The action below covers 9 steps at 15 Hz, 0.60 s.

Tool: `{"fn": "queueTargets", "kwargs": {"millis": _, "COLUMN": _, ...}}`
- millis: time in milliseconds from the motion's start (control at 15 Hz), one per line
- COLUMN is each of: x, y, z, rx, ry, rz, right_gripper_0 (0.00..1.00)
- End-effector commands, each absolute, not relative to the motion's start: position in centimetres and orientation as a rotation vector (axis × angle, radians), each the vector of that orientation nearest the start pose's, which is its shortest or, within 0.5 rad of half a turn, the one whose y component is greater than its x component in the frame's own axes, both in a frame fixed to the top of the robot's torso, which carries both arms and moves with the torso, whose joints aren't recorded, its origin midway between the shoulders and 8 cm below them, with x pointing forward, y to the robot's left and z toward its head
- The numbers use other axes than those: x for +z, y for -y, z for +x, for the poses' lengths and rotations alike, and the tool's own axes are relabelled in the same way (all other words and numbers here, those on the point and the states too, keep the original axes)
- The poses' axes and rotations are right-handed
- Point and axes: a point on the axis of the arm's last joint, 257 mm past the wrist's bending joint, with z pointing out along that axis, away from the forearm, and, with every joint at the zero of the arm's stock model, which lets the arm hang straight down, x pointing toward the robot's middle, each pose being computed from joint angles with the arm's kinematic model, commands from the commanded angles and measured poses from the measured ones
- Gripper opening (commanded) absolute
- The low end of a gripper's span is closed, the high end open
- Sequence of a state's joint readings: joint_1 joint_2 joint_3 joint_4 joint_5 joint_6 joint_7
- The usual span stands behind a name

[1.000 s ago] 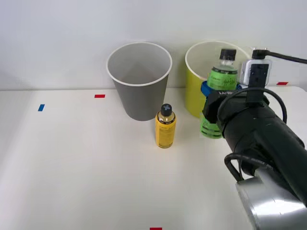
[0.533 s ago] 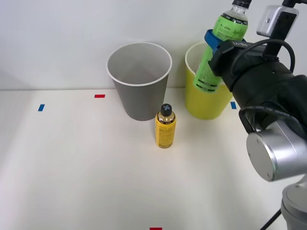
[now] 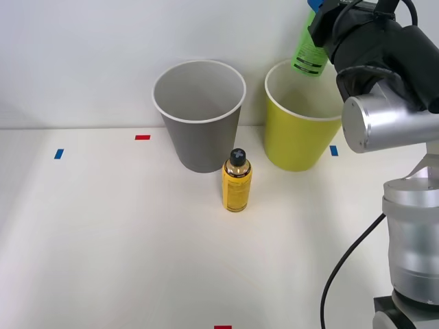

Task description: Put cans in the gray bin, plastic bottles in the light green bin

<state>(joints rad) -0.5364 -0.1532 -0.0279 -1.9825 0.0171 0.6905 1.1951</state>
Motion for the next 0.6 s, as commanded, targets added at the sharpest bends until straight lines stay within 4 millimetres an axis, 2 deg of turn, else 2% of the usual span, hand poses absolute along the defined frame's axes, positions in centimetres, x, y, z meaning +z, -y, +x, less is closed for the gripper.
{"fn": "queueTargets", "kwargs": {"millis": 67, "x": 9.5, "y": 18.3, "z": 60.7, "rx": 0.203, "ry": -1.370, "rz": 0.044, "right_gripper_0": 0.00}}
{"fn": "queueTargets", "kwargs": {"millis": 600, "x": 8.2, "y": 19.9, "z": 63.8, "rx": 0.149, "ry": -1.372, "rz": 0.022, "right_gripper_0": 0.00}}
